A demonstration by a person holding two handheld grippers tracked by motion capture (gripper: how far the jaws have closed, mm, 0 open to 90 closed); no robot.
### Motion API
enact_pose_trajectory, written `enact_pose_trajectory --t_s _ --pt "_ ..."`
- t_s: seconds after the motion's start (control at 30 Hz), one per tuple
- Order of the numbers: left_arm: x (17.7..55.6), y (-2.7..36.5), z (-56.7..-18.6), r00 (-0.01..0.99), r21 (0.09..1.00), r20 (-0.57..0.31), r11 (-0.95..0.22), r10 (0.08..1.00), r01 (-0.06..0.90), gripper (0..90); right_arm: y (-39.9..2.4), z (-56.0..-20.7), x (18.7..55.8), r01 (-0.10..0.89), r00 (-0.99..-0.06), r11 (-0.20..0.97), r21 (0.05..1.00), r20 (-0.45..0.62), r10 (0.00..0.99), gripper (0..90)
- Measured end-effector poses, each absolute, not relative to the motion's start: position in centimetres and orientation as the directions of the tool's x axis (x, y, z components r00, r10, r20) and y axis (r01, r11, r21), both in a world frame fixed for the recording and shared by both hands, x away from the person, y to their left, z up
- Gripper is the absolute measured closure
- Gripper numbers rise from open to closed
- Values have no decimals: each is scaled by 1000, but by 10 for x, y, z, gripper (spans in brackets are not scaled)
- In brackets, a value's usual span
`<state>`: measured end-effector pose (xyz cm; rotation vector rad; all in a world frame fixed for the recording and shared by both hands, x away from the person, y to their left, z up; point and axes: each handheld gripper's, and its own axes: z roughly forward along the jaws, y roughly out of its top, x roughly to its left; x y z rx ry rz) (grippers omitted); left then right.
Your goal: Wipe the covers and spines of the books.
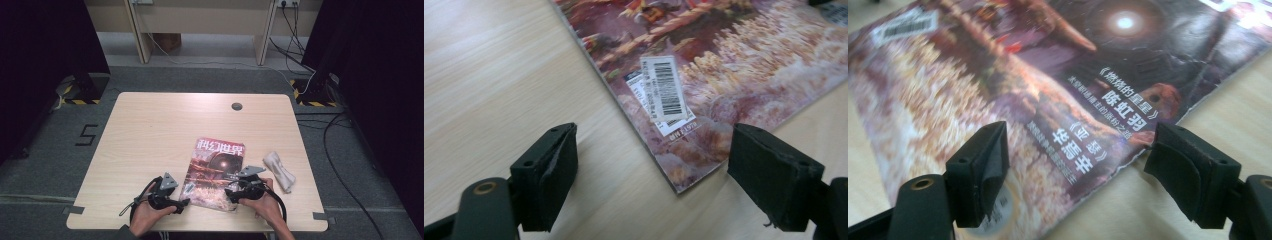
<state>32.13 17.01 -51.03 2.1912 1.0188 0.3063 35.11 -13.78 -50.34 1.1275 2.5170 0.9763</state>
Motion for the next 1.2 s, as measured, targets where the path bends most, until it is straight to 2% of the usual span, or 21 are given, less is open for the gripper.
enact_pose_trajectory --t_s 0.3,0.5,0.63,0.83,1.1,1.2 --pt "329 184 -509 613 670 -48 -430 788 605 181 -130 -503 341 576 -703 500 646 80 707 275" --pt "330 185 -508 603 670 -40 -426 797 608 187 -136 -501 344 570 -707 494 656 85 702 411" --pt "326 183 -506 607 684 -45 -418 793 597 221 -145 -496 350 557 -693 469 685 73 717 418" --pt "316 174 -504 639 691 -53 -434 767 578 221 -157 -495 370 543 -667 448 710 40 744 411" --pt "300 161 -504 687 688 -71 -463 723 559 262 -166 -485 410 553 -606 374 745 50 794 341" --pt "297 158 -505 691 684 -115 -448 713 576 268 -163 -483 430 553 -599 368 747 50 799 322"
